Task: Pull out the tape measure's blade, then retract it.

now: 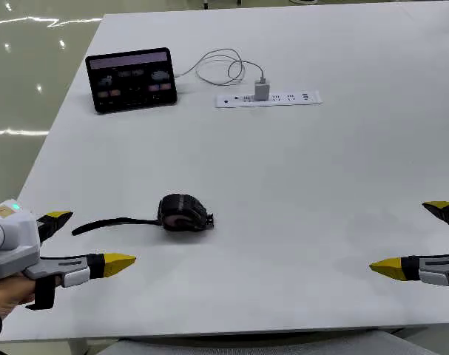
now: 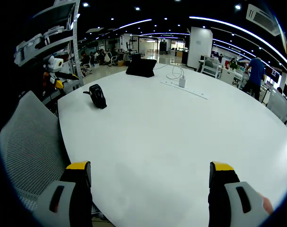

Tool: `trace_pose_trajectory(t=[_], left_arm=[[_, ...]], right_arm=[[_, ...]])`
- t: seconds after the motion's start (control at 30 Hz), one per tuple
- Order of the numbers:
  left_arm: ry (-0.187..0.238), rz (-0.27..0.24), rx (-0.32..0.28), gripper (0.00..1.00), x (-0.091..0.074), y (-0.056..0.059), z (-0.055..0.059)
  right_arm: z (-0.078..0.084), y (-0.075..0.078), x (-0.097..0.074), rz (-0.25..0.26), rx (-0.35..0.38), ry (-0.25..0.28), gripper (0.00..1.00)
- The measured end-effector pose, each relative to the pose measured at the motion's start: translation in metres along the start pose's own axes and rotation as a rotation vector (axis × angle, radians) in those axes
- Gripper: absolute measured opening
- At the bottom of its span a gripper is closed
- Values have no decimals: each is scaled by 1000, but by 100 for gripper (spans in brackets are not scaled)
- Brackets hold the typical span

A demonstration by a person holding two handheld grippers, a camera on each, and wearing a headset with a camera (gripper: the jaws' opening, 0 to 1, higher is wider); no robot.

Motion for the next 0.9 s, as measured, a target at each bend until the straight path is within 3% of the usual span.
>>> trace_pose_trajectory(t=[0.9], left_arm=[[-10,7,13,100,2,-2,-3]], right_arm=[[-4,1,2,2,-18,4,100]])
Point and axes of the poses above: the centre of the closed fingertips' face, and the gripper's own axes: x roughly forward along the fingers, y roughly to its right, z roughly out of its underside, the point moved 8 cm from there along -x, roughly backward along the fingers, and after that the axes turned 1 degree about -x, right-handed, at the moved point
